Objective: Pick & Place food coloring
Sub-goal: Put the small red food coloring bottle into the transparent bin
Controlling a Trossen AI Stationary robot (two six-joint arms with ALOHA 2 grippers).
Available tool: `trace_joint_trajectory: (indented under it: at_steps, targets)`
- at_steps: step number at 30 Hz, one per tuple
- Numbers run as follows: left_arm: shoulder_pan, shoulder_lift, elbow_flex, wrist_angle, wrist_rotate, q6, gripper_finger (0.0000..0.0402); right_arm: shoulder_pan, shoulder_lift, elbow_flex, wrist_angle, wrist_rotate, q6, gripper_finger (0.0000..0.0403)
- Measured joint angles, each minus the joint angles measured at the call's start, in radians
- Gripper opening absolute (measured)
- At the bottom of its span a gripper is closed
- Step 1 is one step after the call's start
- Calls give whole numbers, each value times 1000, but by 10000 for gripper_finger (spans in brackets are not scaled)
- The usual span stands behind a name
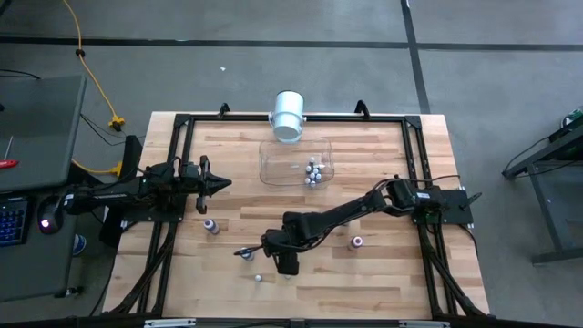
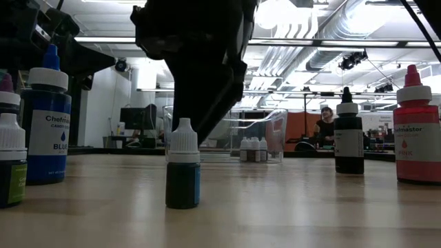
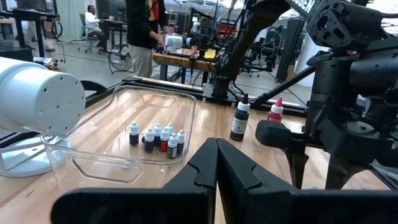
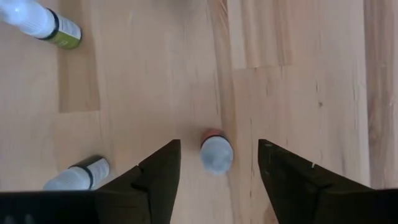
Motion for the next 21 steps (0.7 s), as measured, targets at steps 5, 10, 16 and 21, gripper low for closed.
trace_joint_trajectory:
  at_steps: [5, 10, 16, 21]
  targets:
    - [0, 0, 0, 0, 0, 0, 1, 0, 0, 0, -1, 0, 0, 172]
    - [0, 0, 0, 0, 0, 0, 1, 0, 0, 0, -5, 0, 0, 142]
    - [0, 0, 0, 0, 0, 0, 1, 0, 0, 0, -10, 0, 0, 117]
    - [0, 0, 0, 0, 0, 0, 1, 0, 0, 0, -13, -3, 0, 98]
